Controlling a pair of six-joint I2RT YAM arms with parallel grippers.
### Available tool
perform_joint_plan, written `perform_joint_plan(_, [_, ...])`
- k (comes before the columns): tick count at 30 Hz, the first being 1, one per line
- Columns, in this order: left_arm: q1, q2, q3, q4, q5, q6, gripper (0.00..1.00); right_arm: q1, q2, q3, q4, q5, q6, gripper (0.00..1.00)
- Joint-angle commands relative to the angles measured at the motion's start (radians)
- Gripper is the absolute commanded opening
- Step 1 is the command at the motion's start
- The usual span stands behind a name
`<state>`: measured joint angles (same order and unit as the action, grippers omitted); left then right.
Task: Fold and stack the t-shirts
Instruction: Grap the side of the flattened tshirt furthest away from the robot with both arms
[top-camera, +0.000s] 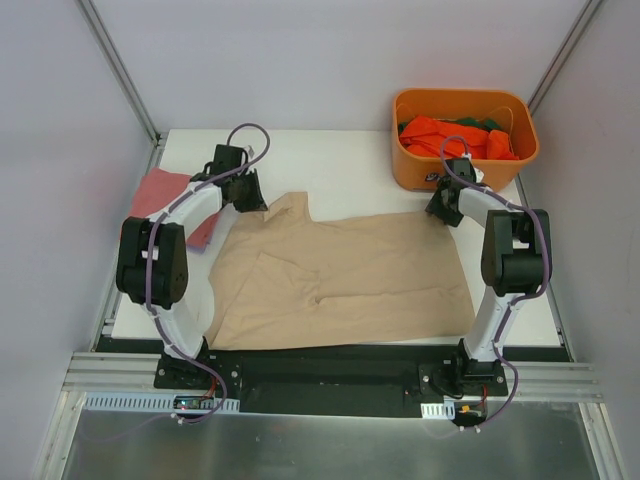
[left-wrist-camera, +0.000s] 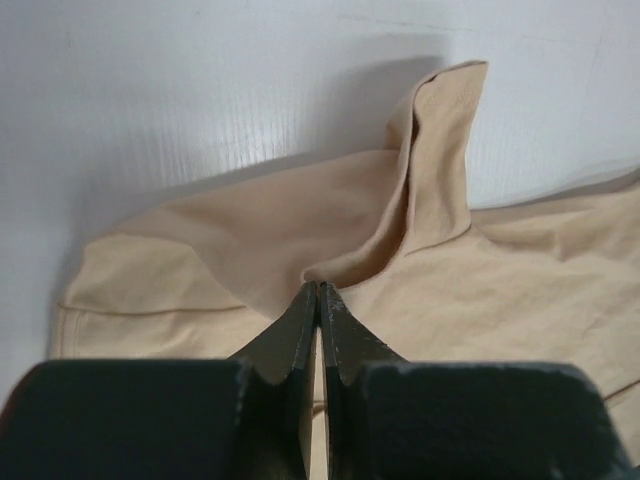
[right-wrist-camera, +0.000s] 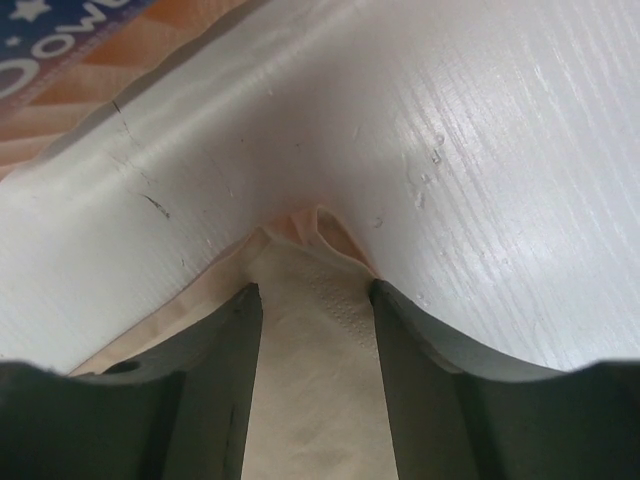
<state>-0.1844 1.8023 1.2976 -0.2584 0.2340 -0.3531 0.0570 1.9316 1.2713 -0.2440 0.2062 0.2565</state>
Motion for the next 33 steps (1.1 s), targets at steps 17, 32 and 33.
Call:
perform_joint_plan(17, [-0.029, -0.431, -0.428, 0.137, 0.054, -0.096, 0.00, 0.018, -0.040, -0.050, 0.289, 0.088, 0.021, 0.53])
perform_joint_plan(32, [-0.030, -0.491, -0.465, 0.146, 0.076, -0.118, 0.00, 0.026, 0.032, -0.024, 0.146, 0.093, 0.158, 0.53])
perform_joint_plan(33, [-0.030, -0.497, -0.468, 0.146, 0.070, -0.119, 0.00, 0.026, 0.032, -0.029, 0.143, 0.093, 0.165, 0.49])
